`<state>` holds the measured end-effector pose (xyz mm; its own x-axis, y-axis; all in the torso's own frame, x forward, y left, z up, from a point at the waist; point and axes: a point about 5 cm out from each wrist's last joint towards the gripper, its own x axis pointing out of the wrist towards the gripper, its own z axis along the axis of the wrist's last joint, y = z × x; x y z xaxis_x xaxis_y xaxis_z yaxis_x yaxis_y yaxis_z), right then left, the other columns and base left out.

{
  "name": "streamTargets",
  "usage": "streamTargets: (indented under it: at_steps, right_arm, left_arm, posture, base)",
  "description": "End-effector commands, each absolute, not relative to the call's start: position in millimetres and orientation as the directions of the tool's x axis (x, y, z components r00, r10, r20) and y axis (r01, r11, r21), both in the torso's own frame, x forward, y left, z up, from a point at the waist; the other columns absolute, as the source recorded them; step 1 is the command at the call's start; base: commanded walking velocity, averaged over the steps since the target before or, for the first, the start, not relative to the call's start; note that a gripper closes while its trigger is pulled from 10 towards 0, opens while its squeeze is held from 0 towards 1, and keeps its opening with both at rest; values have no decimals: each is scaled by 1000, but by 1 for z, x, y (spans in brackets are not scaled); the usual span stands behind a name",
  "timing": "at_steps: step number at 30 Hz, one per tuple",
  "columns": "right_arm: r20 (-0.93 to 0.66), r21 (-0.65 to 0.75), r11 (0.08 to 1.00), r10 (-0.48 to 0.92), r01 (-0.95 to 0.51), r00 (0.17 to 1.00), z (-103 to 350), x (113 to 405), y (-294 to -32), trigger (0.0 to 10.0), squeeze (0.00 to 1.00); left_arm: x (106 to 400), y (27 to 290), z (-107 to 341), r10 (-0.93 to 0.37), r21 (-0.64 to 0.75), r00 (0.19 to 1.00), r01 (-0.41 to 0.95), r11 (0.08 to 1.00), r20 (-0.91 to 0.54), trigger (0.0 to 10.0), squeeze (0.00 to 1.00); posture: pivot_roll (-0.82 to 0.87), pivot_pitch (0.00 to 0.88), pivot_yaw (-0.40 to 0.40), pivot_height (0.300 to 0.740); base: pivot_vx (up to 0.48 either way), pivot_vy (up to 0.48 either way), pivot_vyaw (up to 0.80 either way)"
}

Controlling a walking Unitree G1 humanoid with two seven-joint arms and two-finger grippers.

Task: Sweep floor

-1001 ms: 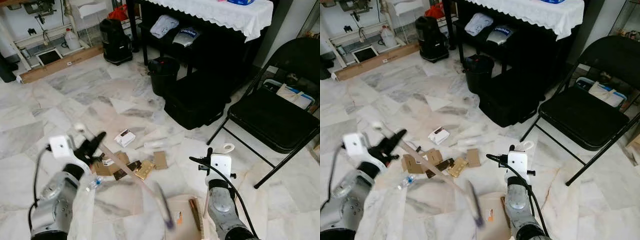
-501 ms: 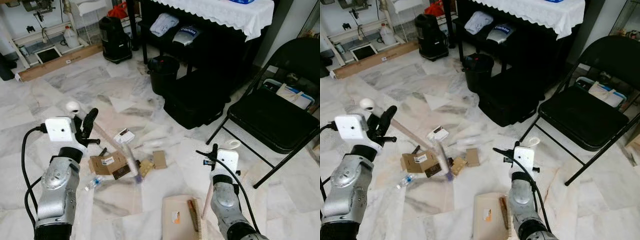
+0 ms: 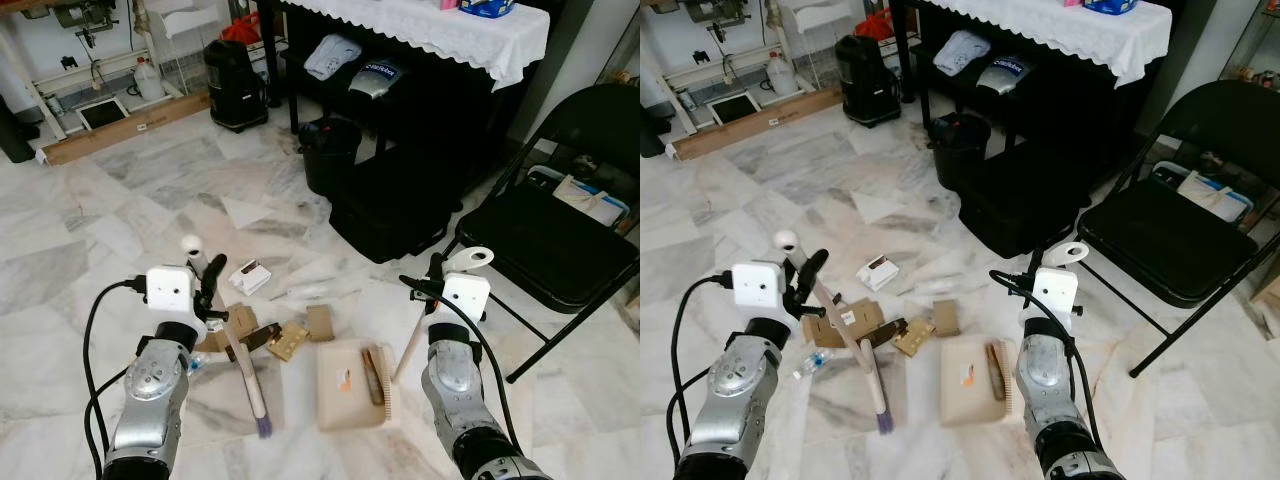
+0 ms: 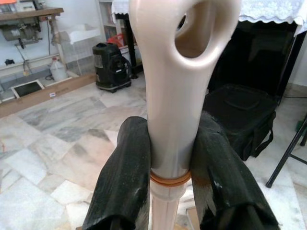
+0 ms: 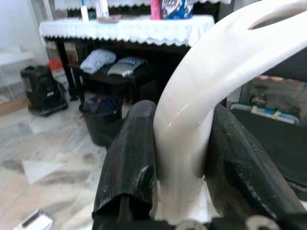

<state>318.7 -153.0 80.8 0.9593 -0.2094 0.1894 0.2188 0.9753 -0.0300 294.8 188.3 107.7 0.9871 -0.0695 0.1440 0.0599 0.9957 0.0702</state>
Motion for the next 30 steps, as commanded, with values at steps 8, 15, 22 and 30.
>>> streamTargets:
  at_steps: [8, 15, 22, 30]
  right_arm:
    - [266, -4, 979, -195, 203, 944, 102, 325, -150, 10000, 0]
    - [265, -1, 981, -187, 194, 946, 102, 322, -150, 10000, 0]
    - [264, 12, 983, -179, 182, 948, 102, 320, -146, 10000, 0]
    - [263, 28, 986, -167, 165, 950, 103, 321, -141, 10000, 0]
  left_arm:
    - [299, 183, 111, -88, 104, 976, 68, 992, 199, 10000, 0]
    - [297, 183, 111, -92, 108, 972, 70, 992, 215, 10000, 0]
    - [294, 185, 110, -85, 117, 974, 61, 991, 211, 10000, 0]
    - [292, 188, 110, -87, 138, 974, 59, 989, 208, 10000, 0]
  posture:
    - [121, 0, 4, 740]
    - [129, 0, -1, 740]
    - [139, 0, -3, 740]
    - [147, 0, 6, 740]
  base:
    - [0, 0, 0]
    - [0, 0, 666]
    - [0, 0, 794]
    - [0, 0, 794]
